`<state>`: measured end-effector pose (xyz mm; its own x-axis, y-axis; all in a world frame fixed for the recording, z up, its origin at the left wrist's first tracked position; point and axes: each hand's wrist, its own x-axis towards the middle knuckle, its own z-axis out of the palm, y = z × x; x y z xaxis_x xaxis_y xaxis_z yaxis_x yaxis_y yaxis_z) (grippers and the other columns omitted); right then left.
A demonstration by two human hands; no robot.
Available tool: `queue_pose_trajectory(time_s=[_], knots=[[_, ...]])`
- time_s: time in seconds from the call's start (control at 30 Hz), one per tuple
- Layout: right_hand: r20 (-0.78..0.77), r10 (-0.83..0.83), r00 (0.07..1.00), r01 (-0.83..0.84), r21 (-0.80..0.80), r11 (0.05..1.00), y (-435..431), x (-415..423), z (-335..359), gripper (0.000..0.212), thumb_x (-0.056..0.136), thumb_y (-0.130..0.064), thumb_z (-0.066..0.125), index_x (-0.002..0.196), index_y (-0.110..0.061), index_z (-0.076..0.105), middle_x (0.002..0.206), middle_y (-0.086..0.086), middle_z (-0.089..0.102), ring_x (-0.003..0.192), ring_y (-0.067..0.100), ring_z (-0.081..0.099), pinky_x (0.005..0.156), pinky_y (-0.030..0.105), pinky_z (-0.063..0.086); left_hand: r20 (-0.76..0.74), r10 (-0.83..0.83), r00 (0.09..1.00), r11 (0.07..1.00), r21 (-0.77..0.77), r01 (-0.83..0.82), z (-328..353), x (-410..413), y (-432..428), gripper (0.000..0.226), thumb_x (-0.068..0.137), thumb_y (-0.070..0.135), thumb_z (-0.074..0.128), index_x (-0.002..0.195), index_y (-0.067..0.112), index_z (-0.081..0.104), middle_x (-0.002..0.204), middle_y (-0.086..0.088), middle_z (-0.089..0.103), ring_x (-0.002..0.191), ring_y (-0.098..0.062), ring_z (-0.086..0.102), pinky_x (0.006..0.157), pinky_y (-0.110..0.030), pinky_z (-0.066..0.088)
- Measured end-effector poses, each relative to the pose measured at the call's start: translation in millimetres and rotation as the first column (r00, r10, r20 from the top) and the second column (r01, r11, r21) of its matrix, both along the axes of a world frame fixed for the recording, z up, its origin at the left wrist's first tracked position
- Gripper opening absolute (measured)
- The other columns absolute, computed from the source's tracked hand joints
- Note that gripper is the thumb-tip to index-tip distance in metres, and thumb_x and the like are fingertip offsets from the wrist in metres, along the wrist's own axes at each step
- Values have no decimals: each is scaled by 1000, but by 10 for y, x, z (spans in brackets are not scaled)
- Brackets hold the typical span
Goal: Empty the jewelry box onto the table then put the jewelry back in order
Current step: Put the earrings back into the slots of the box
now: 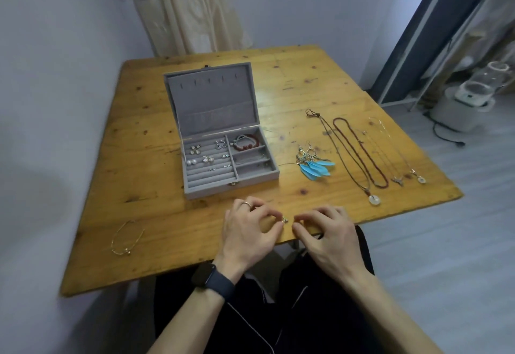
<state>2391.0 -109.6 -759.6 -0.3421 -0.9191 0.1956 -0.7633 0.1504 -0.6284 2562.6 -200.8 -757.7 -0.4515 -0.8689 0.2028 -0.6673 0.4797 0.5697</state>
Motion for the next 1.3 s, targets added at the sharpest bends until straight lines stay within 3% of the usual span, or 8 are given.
queue_pose_trajectory(time_s=[0.33,0.63,0.87,0.93,1.0,1.13,1.2,1.3], knots=[[21,35,999,-33,-67,997,-93,-20,-82,23,83,-37,78,105,-28,76,104,-10,65,102,11,50,85,39,51,-14,45,999,999,-1,-45,5,0,12,14,79,53,74,87,42,76,95,19,60,97,-6,48,83,-36,42],[-49,47,998,-52,-97,994,-127,43,-96,18,85,-42,74,102,-37,76,103,-16,64,98,11,49,76,41,49,-11,39,999,999,-30,-39,-10,5,-3,15,81,54,72,87,41,76,95,19,60,95,-8,49,81,-39,45],[-64,50,997,-55,-85,995,-158,65,-113,14,86,-38,75,100,-34,76,105,-14,66,100,13,51,74,38,44,-12,12,1000,1000,4,-12,7,18,-40,14,85,50,70,90,39,75,98,18,61,98,-9,49,83,-37,42],[-1,44,999,-44,-110,993,-167,53,-110,12,87,-35,76,99,-34,76,103,-15,66,100,12,52,76,36,44,-31,-4,1000,999,31,5,17,45,-53,13,87,48,68,91,37,74,97,19,61,97,-8,49,84,-37,44],[184,15,983,14,-156,988,-192,18,-55,11,88,-34,74,98,-34,75,103,-19,66,99,9,54,77,29,45,-73,-17,997,994,103,25,50,90,-78,12,90,46,66,94,36,72,95,20,64,95,-4,52,84,-35,48],[490,-53,870,167,-194,967,-271,-123,160,10,92,-35,68,100,-35,73,100,-17,70,94,6,62,72,18,48,-191,28,981,974,227,17,167,199,-169,8,92,38,67,95,32,72,90,18,69,89,3,61,77,-21,52],[573,-57,818,216,-212,953,-334,-210,263,9,93,-32,68,101,-32,73,98,-14,72,94,7,65,76,22,53,-233,54,971,968,251,6,242,257,-215,6,92,34,68,94,30,73,89,18,70,87,4,62,72,-11,47],[632,-43,774,232,-221,947,-469,-288,417,9,95,-28,67,101,-28,73,100,-8,74,99,10,68,82,27,57,-280,85,956,965,263,-9,358,362,-314,6,93,29,69,95,27,73,89,17,71,88,5,62,72,-9,46]])
